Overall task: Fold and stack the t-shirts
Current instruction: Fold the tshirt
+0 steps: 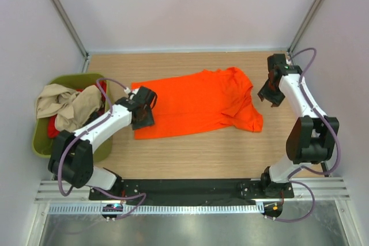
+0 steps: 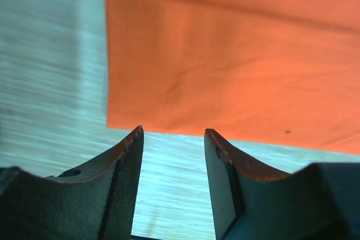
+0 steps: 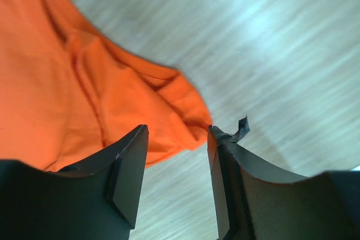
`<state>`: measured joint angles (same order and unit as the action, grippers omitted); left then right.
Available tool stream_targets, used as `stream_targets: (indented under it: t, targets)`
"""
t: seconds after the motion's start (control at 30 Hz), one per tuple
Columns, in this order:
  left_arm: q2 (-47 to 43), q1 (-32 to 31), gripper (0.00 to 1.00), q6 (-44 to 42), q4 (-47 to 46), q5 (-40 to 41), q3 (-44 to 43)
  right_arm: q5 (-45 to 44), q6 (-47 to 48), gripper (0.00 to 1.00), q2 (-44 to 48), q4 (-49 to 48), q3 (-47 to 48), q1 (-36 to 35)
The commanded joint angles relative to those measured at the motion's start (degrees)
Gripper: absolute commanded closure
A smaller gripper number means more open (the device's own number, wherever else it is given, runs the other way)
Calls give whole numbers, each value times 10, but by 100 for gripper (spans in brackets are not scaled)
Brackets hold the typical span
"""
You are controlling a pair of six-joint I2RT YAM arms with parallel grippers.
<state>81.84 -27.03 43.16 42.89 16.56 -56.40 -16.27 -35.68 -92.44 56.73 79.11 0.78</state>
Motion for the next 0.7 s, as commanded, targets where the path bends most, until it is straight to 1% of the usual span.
stream_targets:
  t: [0.0,0.1,0.13,0.27,0.37,0.43,0.67]
  targets:
    - [24,-8,53,27,-53,-41,53,-10,-39,48,50,19,-53,36]
    - [47,-8,53,30,-62,-35,67,-3,-36,52,70,-16,-97,51]
    - [51,-8,53,31,-69,-25,74,4,-36,53,80,-29,-126,57]
    - [63,-9,53,37,-76,1,81,56,-30,59,79,-104,-175,88]
    - [76,-9,52,40,-77,14,81,98,-12,59,82,-158,-209,93]
    - [85,-8,52,40,-78,21,81,121,-4,59,81,-177,-231,93]
    - [100,-8,53,48,-71,44,82,140,15,59,48,-245,-279,99]
